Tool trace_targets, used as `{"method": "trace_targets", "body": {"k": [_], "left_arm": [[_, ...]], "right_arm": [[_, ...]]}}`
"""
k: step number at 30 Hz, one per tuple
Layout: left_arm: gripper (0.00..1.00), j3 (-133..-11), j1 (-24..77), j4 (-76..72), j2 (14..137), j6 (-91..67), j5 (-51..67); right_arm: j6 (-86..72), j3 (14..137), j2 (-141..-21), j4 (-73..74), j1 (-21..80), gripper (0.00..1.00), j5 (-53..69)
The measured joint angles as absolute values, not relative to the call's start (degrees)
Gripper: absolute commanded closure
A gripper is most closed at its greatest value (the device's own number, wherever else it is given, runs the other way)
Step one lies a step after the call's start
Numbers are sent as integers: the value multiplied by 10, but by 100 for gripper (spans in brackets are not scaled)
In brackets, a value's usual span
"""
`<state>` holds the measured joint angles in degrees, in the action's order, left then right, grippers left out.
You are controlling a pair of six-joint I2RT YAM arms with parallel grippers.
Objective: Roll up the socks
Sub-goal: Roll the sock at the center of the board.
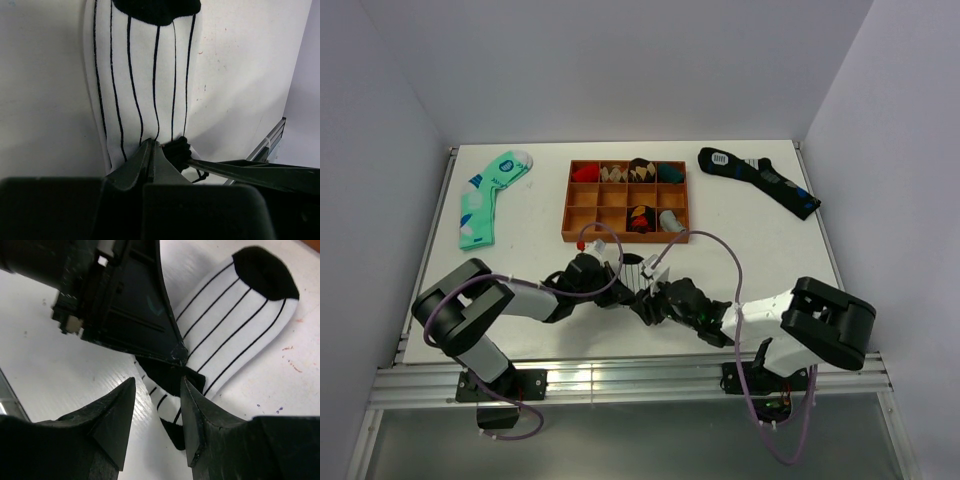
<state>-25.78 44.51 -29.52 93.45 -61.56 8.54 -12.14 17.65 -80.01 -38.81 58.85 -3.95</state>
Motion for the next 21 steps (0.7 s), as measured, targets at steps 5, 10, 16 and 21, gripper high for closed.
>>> {"method": "trace_targets", "body": {"k": [5, 10, 16, 21], "left_arm": [[100, -261, 442, -295, 938, -615, 88], [100, -264, 439, -295, 940, -610, 88], [100, -270, 431, -290, 943, -606, 100], [100, -291, 420, -247, 933, -592, 102]], "right_arm": [[-123, 163, -828, -419, 578, 52, -37], [-123, 163, -853, -451, 570, 51, -36], [-126, 144, -856, -486, 568, 50, -37], [-126, 144, -865, -493, 568, 50, -38]]}}
